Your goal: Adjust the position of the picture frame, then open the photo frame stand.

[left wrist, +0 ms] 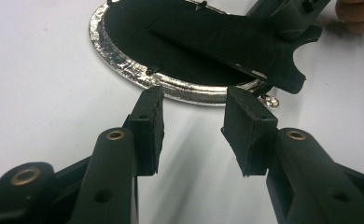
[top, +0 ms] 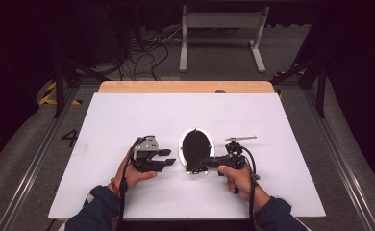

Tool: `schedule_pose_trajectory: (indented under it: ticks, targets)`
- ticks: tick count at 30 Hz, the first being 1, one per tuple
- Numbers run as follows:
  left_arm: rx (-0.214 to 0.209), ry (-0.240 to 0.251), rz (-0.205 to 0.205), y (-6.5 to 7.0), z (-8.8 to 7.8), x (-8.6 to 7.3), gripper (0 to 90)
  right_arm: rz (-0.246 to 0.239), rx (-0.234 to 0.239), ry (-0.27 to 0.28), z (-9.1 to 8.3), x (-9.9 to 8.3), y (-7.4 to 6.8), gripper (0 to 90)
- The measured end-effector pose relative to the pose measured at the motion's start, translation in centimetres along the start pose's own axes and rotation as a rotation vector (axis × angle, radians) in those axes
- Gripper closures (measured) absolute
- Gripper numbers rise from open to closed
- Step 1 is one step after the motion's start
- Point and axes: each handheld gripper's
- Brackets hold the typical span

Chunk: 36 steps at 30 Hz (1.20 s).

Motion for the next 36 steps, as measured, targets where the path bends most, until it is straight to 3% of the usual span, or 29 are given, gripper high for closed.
schedule_pose_trajectory:
  ticks: [5, 9, 20, 29, 30, 36]
  targets:
    - [0.026, -0.007, -0.002, 0.0, 0.0, 0.0, 49.6, -0.002, 0.000, -0.003, 0.0, 0.0, 0.0, 57.5]
    - [0.041, -0.003, -0.035, -0.2, 0.3, -0.1, 42.1, -0.004, -0.005, -0.004, 0.0, 0.0, -0.1, 57.5]
    - [0.055, -0.018, -0.037, -0.2, 0.4, -0.1, 38.3, -0.015, -0.012, 0.000, 0.0, 0.0, -0.1, 57.5]
    - [0.037, -0.018, -0.066, -0.6, 0.7, -0.2, 32.8, -0.023, -0.013, 0.001, 0.1, 0.0, -0.1, 57.4]
    - [0.035, -0.008, -0.088, -0.6, 0.7, -0.2, 32.0, -0.023, -0.012, 0.001, 0.1, 0.0, -0.1, 57.5]
    - [0.020, -0.013, -0.075, -1.0, 1.3, 0.2, 26.1, -0.029, -0.005, 0.005, 0.1, -0.1, 0.0, 58.8]
Point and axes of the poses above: each handheld gripper's, and its own axes: z roughly forward along the jaws, x roughly out of its top, y roughly to its right, and after that the axes turned 8 degrees about -y, right-handed
